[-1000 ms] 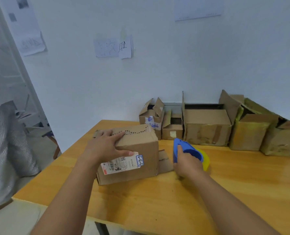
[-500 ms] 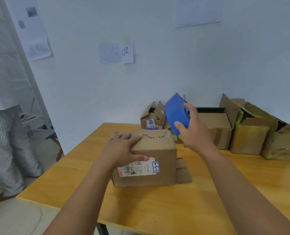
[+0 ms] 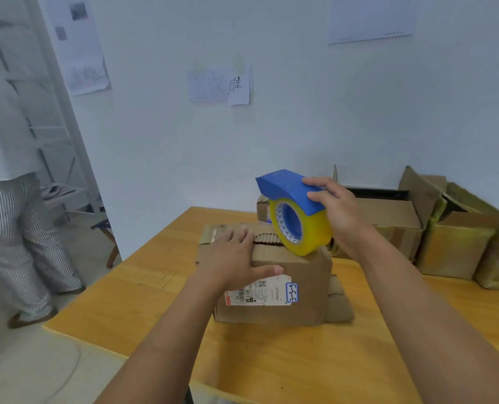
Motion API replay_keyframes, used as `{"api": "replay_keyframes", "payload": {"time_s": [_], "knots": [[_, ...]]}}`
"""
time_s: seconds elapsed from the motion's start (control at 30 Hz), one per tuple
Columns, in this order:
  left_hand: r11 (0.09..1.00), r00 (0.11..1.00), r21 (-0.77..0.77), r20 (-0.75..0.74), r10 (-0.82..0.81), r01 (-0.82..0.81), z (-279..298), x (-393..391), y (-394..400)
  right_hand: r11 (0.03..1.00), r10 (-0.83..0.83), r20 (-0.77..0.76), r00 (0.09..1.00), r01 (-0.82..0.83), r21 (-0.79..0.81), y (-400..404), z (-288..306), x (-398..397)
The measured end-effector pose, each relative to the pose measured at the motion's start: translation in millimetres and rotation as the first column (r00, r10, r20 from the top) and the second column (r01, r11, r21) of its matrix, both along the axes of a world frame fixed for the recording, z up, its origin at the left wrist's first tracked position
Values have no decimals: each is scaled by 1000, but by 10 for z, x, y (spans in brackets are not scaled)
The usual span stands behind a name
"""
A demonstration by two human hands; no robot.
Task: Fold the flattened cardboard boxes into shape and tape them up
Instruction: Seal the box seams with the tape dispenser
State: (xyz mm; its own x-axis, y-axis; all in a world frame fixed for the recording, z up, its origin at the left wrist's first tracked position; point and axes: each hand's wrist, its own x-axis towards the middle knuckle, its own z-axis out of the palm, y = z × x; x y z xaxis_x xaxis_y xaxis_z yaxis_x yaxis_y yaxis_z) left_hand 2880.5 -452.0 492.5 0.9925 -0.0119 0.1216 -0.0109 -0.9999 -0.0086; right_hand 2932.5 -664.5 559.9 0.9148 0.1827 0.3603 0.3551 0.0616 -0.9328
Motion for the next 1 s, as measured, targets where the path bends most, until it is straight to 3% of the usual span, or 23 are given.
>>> {"api": "replay_keyframes", "payload": {"time_s": [0.2,0.3,0.43,0.53,0.7,0.77,0.83,0.93,1.0], "knots": [[1000,1000,12,14,-5,5,-17,18,-1,978,-54,30,998,59,-202,-53,40,17],[1000,1000,9,28,-3,3,-11,12,-4,975,-35,51,998,46,-220,35,-26,-30],[1000,999,-4,49,4,-3,-14,-13,-11,943,-90,192,977,145,-300,133,-137,-47],[1000,997,-30,71,-5,7,1,-19,8,955,-83,258,963,152,-257,155,-78,14],[996,998,-82,67,-14,20,53,-53,32,983,31,219,975,11,-185,210,-20,107],[983,999,-181,33,-32,38,96,-69,58,987,52,216,975,-17,-161,257,-43,140],[903,998,-426,10,-62,60,168,-93,139,990,53,213,976,-24,-137,290,-57,164],[641,999,-768,-23,-32,3,264,-110,321,995,55,182,982,-39,-92,292,-48,213],[468,998,-882,-24,58,-49,285,-70,413,994,72,172,982,-56,-92,293,-32,243]]}}
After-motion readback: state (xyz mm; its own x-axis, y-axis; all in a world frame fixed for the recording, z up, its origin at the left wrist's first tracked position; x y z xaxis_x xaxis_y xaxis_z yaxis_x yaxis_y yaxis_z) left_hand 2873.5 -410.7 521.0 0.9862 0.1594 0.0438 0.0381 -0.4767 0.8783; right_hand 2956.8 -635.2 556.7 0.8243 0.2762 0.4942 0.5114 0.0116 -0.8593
